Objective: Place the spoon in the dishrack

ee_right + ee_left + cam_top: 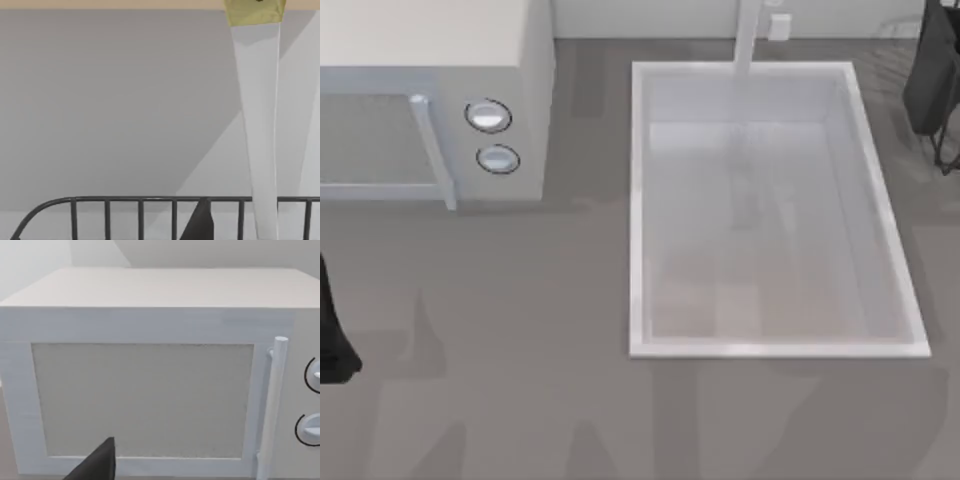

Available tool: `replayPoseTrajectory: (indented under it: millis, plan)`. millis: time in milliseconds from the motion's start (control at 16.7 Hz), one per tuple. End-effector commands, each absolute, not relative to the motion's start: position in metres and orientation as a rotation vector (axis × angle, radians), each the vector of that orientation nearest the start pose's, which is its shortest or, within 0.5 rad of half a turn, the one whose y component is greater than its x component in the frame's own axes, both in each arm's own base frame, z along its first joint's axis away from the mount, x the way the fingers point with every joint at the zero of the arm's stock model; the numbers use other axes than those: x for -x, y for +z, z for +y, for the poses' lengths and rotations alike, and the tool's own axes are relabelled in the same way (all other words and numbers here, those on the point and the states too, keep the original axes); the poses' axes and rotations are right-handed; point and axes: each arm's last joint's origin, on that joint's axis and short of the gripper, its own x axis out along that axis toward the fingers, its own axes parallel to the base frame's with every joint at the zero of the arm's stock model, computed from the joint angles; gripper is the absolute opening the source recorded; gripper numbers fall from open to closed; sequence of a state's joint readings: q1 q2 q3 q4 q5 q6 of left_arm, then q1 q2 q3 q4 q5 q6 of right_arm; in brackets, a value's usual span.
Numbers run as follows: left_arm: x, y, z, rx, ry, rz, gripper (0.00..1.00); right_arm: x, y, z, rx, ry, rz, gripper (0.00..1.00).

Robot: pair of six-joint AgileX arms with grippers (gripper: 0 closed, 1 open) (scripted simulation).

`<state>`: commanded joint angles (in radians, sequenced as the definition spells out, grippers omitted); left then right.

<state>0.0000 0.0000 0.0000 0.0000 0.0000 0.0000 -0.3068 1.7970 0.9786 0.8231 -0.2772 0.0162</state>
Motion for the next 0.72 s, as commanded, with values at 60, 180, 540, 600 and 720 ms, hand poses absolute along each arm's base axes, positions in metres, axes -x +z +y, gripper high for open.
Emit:
replayPoseTrajectory:
  millis: [60, 180, 540, 600, 720]
  plan:
    - [-0.1057, 0.1600, -0.0012, 0.000, 0.000, 0.000, 1.00, -0.3787, 0.2190, -0.1077, 0.000, -0.010, 0.000, 0.60]
    - [-0.1057, 0.1600, -0.0012, 0.000, 0.000, 0.000, 1.00, -0.3787, 0.2190, -0.1077, 0.000, -0.010, 0.000, 0.75]
    - [-0.1057, 0.1600, -0.0012, 0.000, 0.000, 0.000, 1.00, -0.3787, 0.2190, -0.1077, 0.000, -0.010, 0.000, 1.00]
    - [-0.1057, 0.1600, -0.0012, 0.000, 0.000, 0.000, 1.00, -0.3787, 0.2190, -0.1077, 0.000, -0.010, 0.000, 1.00]
    - [-0.1057, 0.1600, -0.0012, 0.000, 0.000, 0.000, 1.00, -0.3787, 0.2190, -0.1077, 0.000, -0.010, 0.000, 1.00]
